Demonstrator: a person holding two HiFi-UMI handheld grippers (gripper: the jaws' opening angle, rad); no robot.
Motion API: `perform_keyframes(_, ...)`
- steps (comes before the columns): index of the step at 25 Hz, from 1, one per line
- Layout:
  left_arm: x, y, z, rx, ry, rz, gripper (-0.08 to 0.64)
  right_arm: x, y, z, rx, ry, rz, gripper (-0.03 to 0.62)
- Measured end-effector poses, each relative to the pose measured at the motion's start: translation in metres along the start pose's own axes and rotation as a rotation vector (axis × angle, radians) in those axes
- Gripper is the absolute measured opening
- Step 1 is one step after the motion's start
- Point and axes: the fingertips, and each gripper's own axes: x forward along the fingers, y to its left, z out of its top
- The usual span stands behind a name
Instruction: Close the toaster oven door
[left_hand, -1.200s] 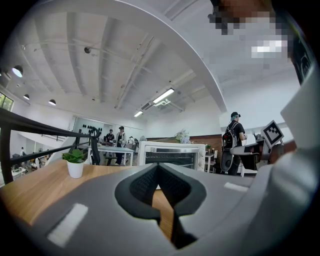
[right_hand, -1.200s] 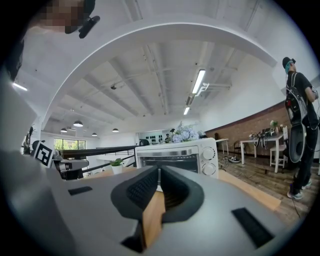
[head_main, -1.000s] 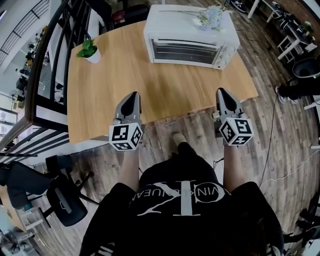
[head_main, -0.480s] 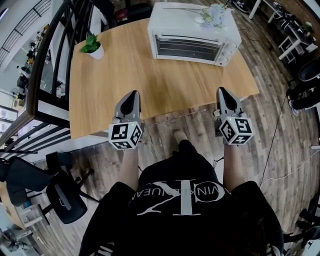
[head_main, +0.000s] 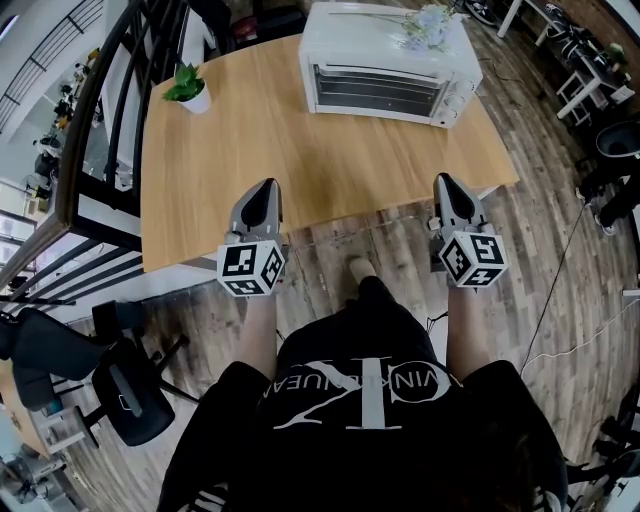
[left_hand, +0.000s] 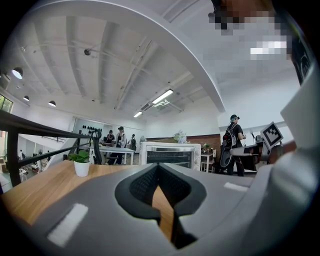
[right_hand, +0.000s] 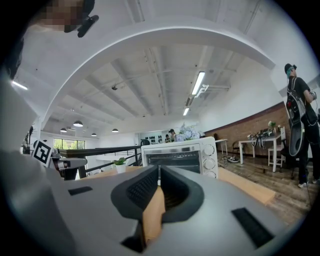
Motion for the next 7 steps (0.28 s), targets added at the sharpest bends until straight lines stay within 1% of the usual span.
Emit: perform_keyframes(7, -0.0095, 0.0002, -0.0011, -0.005, 0.005, -0.003, 0.011, -0.0089, 0.0069, -0.0009, 0.0, 0.0, 0.0, 0.025)
